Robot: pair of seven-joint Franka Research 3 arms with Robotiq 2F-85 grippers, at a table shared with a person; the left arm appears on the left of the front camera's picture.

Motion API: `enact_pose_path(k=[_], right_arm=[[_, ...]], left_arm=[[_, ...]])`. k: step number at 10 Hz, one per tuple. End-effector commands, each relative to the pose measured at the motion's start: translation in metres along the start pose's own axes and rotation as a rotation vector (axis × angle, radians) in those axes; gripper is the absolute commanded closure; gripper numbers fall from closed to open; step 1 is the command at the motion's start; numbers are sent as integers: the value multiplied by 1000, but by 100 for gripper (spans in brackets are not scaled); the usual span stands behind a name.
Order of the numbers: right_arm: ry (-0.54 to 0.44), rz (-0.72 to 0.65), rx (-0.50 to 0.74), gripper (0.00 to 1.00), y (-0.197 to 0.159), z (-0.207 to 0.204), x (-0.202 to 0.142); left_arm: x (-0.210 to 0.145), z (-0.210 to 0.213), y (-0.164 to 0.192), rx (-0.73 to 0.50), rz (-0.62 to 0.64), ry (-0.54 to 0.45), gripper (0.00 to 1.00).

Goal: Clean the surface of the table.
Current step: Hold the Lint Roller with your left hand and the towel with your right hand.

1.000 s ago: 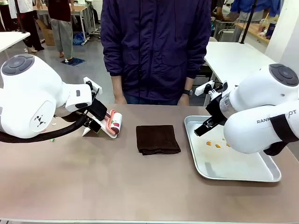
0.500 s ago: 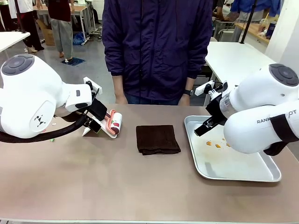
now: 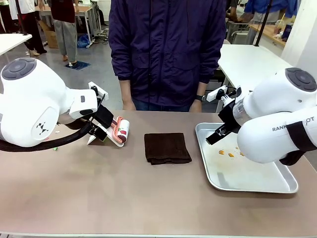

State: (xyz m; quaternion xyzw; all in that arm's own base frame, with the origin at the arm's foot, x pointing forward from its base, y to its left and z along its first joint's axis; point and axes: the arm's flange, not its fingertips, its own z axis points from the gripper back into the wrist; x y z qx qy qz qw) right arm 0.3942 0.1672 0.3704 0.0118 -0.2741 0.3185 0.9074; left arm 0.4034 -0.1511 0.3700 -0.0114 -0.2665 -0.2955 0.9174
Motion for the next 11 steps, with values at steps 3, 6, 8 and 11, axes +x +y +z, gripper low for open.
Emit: enact_pose_path(k=[3,6,8,11], right_arm=[[57,-36,79,0,0,33,-6],[123,-227,161,0,-3,82,-10],[79,-407,307,0,-19,117,-22],[-105,-615,658,0,-68,165,-81]], left_arm=[[-15,24,9,-55,17,10,0],[-23,80,9,-133,108,-27,0],[-32,124,24,-269,229,-16,0],[-85,172,79,-472,286,-79,0]])
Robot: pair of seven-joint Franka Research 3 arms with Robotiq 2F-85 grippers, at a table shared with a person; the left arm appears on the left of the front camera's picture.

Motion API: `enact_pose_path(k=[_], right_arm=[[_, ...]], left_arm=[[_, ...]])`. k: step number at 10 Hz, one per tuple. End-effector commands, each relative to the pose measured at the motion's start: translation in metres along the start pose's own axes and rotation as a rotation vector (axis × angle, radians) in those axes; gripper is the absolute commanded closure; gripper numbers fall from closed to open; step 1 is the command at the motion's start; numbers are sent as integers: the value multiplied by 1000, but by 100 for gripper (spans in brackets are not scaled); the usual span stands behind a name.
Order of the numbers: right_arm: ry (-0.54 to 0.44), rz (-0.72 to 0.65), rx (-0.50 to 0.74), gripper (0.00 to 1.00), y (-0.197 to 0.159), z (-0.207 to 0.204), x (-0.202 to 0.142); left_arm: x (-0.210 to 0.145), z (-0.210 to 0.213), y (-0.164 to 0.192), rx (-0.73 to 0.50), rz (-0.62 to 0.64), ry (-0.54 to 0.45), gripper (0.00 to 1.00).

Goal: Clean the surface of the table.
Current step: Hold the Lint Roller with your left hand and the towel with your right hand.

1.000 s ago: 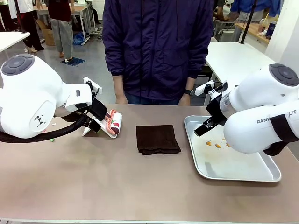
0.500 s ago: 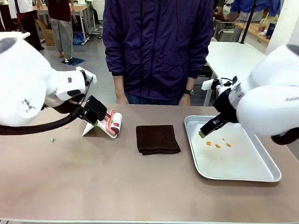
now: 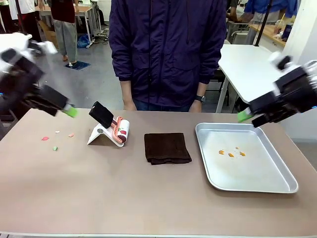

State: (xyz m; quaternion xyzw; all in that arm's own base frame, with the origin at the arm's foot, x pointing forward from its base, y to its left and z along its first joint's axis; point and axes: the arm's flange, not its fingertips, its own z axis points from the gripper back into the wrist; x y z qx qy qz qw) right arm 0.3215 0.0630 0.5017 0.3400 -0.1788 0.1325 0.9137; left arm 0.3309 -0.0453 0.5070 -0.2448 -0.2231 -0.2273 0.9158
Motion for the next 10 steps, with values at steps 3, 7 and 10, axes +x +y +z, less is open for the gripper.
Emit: enact_pose_path(k=[3,7,10], right_arm=[[-264,-256,293,0,-98,58,-77],[-358,-434,407,0,-186,89,-100],[-356,-474,387,0,-200,110,-96]], left_arm=[[-126,-64,179,-243,223,-173,0],[-192,51,139,-400,434,-523,0],[-193,37,122,-374,499,-626,0]])
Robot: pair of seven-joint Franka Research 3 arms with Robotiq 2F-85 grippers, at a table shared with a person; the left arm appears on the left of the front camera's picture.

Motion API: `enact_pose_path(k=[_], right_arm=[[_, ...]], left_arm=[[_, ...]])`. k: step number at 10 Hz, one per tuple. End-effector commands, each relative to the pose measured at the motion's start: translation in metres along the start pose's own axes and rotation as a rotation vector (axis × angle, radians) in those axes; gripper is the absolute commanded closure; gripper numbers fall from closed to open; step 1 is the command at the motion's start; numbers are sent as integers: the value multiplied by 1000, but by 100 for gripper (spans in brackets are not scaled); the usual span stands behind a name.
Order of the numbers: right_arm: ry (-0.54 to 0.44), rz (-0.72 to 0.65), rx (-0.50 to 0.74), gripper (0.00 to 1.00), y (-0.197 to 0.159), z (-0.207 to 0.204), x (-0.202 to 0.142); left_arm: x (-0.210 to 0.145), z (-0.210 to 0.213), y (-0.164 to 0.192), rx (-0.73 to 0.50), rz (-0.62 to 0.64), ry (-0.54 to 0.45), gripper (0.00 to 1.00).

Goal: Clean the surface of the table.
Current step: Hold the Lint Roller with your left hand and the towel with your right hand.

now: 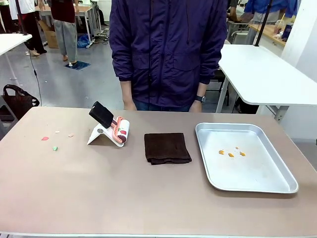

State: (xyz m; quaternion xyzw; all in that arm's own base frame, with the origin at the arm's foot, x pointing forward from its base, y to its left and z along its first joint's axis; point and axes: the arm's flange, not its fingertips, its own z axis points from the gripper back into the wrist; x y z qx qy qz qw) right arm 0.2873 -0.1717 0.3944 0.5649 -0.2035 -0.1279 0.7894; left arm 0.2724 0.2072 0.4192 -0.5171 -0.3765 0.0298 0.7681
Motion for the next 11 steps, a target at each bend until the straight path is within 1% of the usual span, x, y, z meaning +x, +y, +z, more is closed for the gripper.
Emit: enact_pose_path(k=[1,8,9,10,11], right_arm=[[-15,50,-5,0,30,9,-1],[-15,50,-5,0,30,9,-1],[-2,47,-28,0,27,11,-2],[30,100,-54,0,47,-8,0],[70,167,-103,0,72,-33,4]], left_arm=[[-5,0,6,0,-13,38,0],[-5,0,6,0,-13,38,0],[-8,-1,6,17,13,51,0],[2,-10,-2,39,17,76,0],[0,-44,50,2,1,104,0]])
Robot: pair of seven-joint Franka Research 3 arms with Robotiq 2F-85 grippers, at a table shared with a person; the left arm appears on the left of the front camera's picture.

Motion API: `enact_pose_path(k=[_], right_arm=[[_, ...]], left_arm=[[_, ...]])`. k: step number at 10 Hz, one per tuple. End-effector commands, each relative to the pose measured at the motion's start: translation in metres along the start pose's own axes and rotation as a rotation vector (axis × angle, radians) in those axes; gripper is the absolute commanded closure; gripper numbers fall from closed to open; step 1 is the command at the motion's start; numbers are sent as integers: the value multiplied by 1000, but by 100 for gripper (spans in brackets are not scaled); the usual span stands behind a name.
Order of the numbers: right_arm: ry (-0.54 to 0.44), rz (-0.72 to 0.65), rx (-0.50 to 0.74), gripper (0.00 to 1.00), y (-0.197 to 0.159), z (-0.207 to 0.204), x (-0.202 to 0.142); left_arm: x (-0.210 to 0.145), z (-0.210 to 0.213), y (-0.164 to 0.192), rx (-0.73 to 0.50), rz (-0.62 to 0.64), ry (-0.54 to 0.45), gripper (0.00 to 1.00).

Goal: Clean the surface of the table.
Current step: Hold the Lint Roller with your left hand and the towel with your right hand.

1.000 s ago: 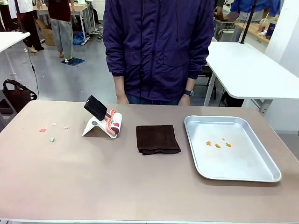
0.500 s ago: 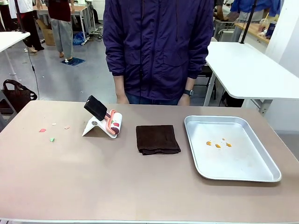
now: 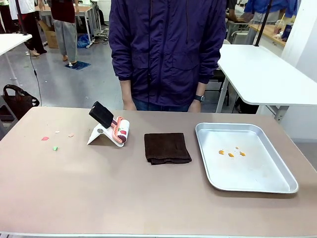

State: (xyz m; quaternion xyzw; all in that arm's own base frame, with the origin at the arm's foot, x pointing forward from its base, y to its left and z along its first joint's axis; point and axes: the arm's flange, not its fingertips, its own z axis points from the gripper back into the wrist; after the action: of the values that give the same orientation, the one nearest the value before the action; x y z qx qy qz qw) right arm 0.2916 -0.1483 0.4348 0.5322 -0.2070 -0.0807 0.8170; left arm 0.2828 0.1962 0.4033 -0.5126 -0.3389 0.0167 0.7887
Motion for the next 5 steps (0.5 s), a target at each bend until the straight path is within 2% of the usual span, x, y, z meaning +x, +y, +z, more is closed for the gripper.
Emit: enact_pose_path(k=[1,3,5], right_arm=[[44,129,-97,0,54,-43,14],[173,271,-173,0,106,-107,20],[290,375,-273,0,139,-182,16]], left_arm=[[13,-34,35,4,-32,60,0],[25,-61,23,-14,-115,225,0],[30,-81,12,-10,-173,332,0]])
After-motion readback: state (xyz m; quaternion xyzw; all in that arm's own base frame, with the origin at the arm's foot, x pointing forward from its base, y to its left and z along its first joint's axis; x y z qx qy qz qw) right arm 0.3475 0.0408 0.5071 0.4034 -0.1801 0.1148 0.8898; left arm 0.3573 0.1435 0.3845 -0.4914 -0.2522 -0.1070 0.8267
